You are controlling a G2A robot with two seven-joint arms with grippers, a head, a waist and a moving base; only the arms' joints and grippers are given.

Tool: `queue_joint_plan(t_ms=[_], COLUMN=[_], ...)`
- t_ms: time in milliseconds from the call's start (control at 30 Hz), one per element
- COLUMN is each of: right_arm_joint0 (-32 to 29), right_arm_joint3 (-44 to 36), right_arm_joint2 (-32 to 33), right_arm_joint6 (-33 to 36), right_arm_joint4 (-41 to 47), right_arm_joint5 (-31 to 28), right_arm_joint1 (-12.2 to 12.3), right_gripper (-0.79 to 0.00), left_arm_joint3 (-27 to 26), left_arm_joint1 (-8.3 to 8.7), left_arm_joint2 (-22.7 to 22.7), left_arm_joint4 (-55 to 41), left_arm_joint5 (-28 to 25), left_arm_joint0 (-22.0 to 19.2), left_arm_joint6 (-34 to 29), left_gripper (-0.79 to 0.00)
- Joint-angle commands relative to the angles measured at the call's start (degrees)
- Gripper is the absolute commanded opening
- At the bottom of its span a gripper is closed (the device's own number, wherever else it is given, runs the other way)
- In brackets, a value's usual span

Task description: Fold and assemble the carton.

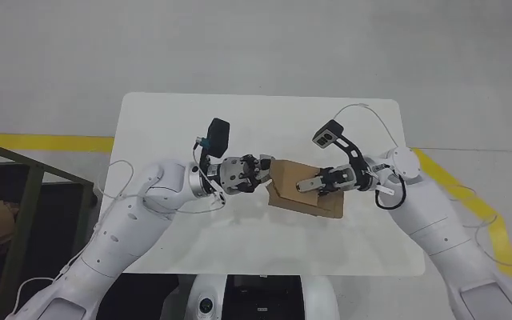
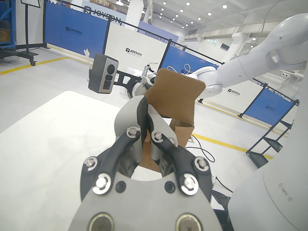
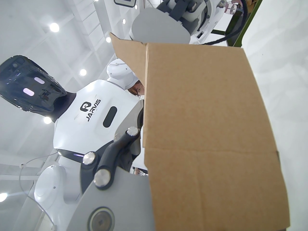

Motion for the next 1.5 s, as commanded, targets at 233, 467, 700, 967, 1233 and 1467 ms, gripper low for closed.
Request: queue_joint_plan(t_ms=[233, 467, 700, 967, 1233, 1467], right_arm_joint0=[-0.5, -0.7, -0.8, -1.0, -0.8, -0.7], right_arm_joint3=[0.0, 0.0, 0.1, 0.2, 0.3, 0.2], right_arm_joint2=[1.1, 1.2, 1.4, 1.7, 1.4, 1.3], right_arm_joint6=[0.0, 0.0, 0.0, 0.0, 0.0, 0.0], right_arm_joint4=[-0.3, -0.6, -0.4, -0.5, -0.5, -0.7], right_arm_joint5=[0.0, 0.0, 0.0, 0.0, 0.0, 0.0], right_arm_joint1=[-0.4, -0.6, -0.7, -0.7, -0.8, -0.8], right_gripper=[-0.785, -0.785, -0.785, -0.785, -0.785, -0.785], left_arm_joint3=[0.0, 0.5, -0.5, -0.6, -1.6, -2.2], left_arm_joint1=[-0.44, -0.54, -0.41, 0.3, 0.9, 1.14], left_arm_joint2=[0.8, -0.6, -2.2, -3.6, -5.9, -5.0], left_arm_joint4=[-0.1, -0.1, 0.9, -4.6, -9.6, -12.0], left_arm_joint5=[-0.2, 0.9, 0.5, -3.6, -4.2, -5.9], left_arm_joint0=[-0.1, 0.5, 1.5, 3.1, 4.1, 3.9], left_arm_joint6=[-0.7, 0.4, 0.2, -3.2, -4.9, -8.4], left_gripper=[-0.779, -0.767, -0.757, -0.665, -0.696, -0.708])
